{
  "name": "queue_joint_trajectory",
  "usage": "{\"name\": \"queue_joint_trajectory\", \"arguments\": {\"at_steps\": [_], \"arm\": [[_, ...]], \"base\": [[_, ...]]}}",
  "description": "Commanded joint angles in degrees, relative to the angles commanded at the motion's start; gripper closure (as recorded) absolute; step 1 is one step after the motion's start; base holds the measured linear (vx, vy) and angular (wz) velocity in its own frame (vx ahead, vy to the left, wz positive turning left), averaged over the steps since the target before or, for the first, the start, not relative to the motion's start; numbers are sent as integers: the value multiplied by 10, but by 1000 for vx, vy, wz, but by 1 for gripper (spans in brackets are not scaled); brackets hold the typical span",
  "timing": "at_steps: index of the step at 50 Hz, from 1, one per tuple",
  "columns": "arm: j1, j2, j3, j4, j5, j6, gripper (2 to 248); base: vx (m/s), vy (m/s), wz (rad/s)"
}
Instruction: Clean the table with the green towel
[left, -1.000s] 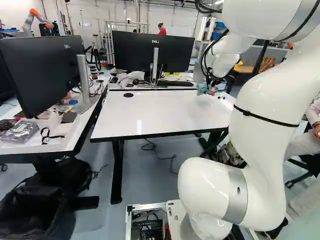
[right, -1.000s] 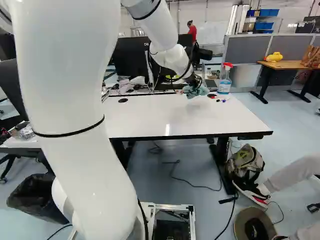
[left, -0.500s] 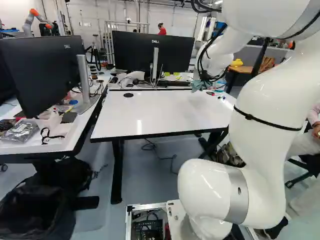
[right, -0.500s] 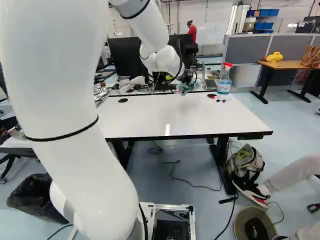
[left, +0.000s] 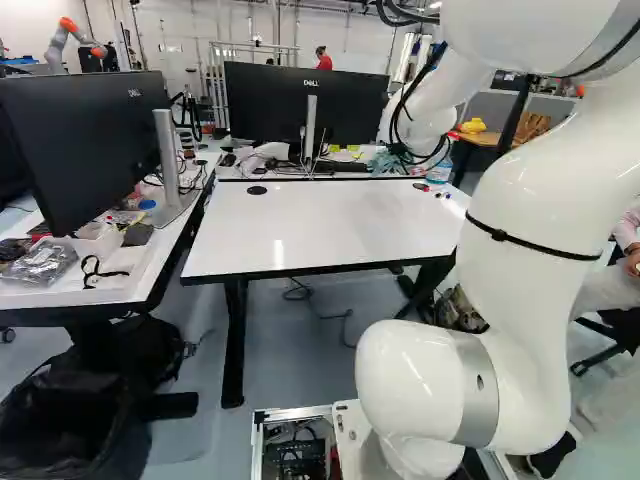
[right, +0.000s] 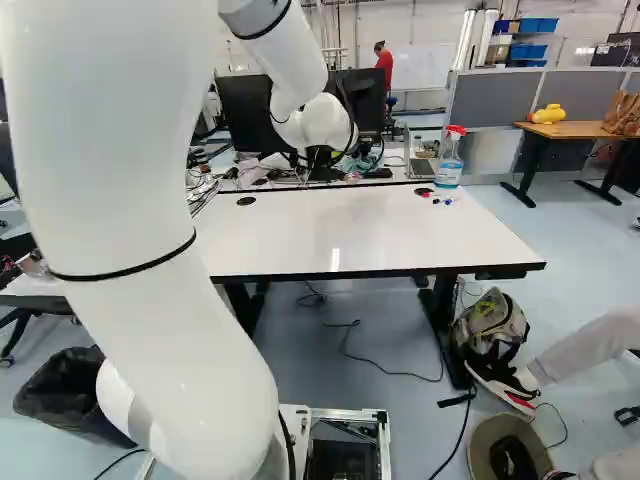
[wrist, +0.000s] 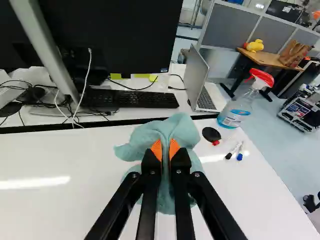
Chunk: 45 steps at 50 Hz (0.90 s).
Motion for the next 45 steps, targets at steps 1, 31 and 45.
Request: {"name": "queue_joint_trajectory", "arguments": {"at_steps": [1, 31, 45], "arm": [[2, -1, -1, 0, 0, 0, 213], [52, -22, -24, 37, 0, 0, 213], [74, -24, -26, 93, 0, 0, 213]], "base": [[0, 0, 0], [0, 0, 0], [0, 0, 0]]}}
